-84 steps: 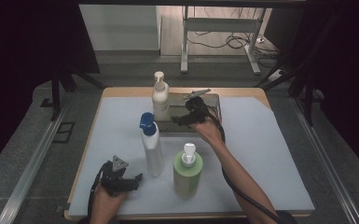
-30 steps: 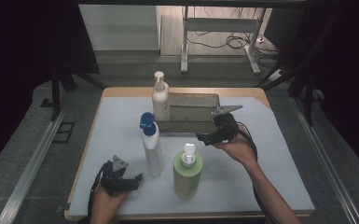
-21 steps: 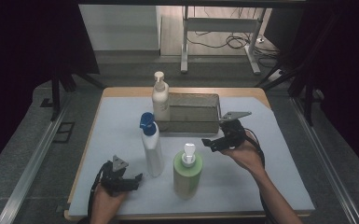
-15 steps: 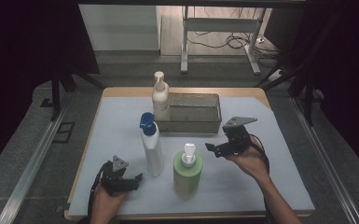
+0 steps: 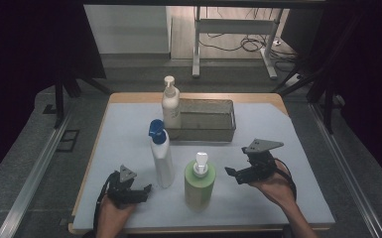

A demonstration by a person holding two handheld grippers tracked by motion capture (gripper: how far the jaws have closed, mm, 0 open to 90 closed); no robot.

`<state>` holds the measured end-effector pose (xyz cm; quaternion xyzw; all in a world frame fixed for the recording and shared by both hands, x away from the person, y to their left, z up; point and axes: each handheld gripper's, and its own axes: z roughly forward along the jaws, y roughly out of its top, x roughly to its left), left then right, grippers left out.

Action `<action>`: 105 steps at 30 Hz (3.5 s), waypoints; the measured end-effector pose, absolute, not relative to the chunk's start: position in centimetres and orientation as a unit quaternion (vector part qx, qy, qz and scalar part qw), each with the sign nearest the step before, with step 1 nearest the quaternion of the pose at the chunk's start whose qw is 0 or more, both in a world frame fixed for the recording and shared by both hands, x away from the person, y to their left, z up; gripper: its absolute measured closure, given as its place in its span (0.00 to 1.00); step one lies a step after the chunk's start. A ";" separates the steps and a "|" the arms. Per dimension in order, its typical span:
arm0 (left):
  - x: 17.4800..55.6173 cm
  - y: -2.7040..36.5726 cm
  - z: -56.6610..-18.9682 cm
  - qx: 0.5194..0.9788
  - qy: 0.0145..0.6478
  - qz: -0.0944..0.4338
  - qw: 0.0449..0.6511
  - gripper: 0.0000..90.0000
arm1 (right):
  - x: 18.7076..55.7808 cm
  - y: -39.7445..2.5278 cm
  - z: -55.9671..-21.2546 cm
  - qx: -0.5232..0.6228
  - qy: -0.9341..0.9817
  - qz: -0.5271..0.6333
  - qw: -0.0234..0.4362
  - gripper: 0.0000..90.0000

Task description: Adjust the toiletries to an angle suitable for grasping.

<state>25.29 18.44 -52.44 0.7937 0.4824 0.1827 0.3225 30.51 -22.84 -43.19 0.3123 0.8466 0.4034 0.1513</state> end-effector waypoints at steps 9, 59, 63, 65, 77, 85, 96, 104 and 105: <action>25.3 18.4 -52.4 0.794 0.482 0.183 0.322 0.14 | 28.2 -23.2 -44.0 0.297 0.853 0.405 0.144 0.09; 25.3 18.4 -52.4 0.794 0.482 0.183 0.322 0.14 | 24.9 -13.8 -42.8 0.199 0.869 0.448 0.074 0.01; 25.3 18.4 -52.4 0.794 0.483 0.183 0.322 0.14 | 25.1 -13.4 -42.8 0.198 0.866 0.453 0.081 0.04; 25.3 18.4 -52.4 0.794 0.483 0.182 0.322 0.14 | 25.1 -13.2 -42.8 0.197 0.866 0.452 0.085 0.06; 25.3 18.4 -52.4 0.794 0.483 0.182 0.322 0.14 | 25.0 -13.2 -42.5 0.199 0.869 0.442 0.100 0.14; 25.3 18.4 -52.4 0.794 0.483 0.182 0.322 0.14 | 25.0 -13.3 -42.1 0.200 0.875 0.431 0.097 0.14; 25.3 18.4 -52.4 0.794 0.483 0.182 0.322 0.14 | 25.5 -14.1 -40.7 0.217 0.866 0.438 0.106 0.14; 25.3 18.4 -52.4 0.794 0.483 0.182 0.322 0.14 | 26.4 -14.4 -40.1 0.228 0.863 0.437 0.109 0.14; 25.3 18.4 -52.4 0.794 0.483 0.182 0.322 0.14 | 26.7 -14.5 -40.0 0.237 0.860 0.438 0.110 0.14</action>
